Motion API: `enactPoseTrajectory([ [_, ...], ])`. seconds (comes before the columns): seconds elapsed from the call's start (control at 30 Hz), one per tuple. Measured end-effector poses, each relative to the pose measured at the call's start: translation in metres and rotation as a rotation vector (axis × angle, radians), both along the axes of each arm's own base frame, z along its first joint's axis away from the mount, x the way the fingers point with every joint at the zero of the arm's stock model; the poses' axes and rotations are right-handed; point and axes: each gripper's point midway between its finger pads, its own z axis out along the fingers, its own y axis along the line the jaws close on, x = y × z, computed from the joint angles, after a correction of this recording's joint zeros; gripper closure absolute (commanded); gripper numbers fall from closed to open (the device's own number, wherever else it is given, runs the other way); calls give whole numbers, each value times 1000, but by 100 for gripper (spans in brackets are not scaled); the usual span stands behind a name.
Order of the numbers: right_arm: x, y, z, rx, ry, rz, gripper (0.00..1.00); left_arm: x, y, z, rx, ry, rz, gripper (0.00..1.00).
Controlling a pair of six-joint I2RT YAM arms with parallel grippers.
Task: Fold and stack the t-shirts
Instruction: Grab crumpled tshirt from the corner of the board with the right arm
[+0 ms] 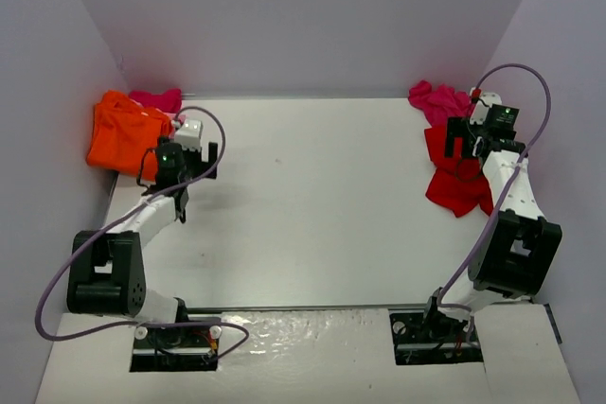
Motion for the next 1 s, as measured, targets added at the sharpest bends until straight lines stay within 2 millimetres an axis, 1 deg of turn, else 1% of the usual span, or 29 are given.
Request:
enactPoseTrajectory([
  [0.07,2,-2,1,-10,0,-11,0,16,-15,44,-24,-52,-72,23],
  [0.13,4,-5,3,-25,0,-24,0,25,-27,84,-37,-100,-131,32],
  [0.17,5,-7,5,-40,-2,-34,0,29,-30,101,-41,-120,-148,35],
  [0.2,7,-9,8,-56,-6,-45,0,32,-34,115,-44,-131,-166,36],
  [0.23,8,-13,13,-72,-14,-61,0,33,-37,124,-49,-121,-182,36],
  [0.33,18,-14,35,-70,-68,-69,0,40,-48,139,-73,-75,-233,35],
  [0.4,28,-8,51,-55,-111,-37,0,45,-56,142,-94,-45,-277,21],
  [0.43,32,-5,59,-49,-134,-18,0,46,-61,142,-107,-28,-299,8],
  [0.47,36,-4,63,-62,-136,-10,0,44,-66,138,-123,1,-323,5],
  [0.53,51,3,71,-89,-151,14,0,39,-73,127,-157,57,-355,3],
  [0.6,71,12,68,-119,-140,33,0,32,-80,115,-187,113,-386,3],
  [0.63,83,16,66,-136,-133,38,0,28,-83,110,-201,140,-400,9],
  [0.67,94,19,59,-149,-114,45,0,24,-86,105,-215,168,-415,16],
  [0.7,104,22,50,-163,-92,53,0,19,-89,101,-227,194,-430,20],
  [0.77,130,24,27,-189,-40,57,0,13,-92,96,-232,227,-444,20],
  [0.8,140,23,13,-201,-13,54,0,10,-93,93,-229,240,-447,19],
  [0.83,145,21,-4,-212,23,50,0,9,-92,92,-219,246,-450,18],
  [0.87,146,19,-23,-219,67,46,0,7,-92,90,-208,253,-452,16],
  [0.93,140,15,-58,-224,157,39,0,4,-91,86,-188,271,-455,10],
  [1.0,130,10,-82,-228,234,35,0,1,-90,83,-169,279,-460,9],
])
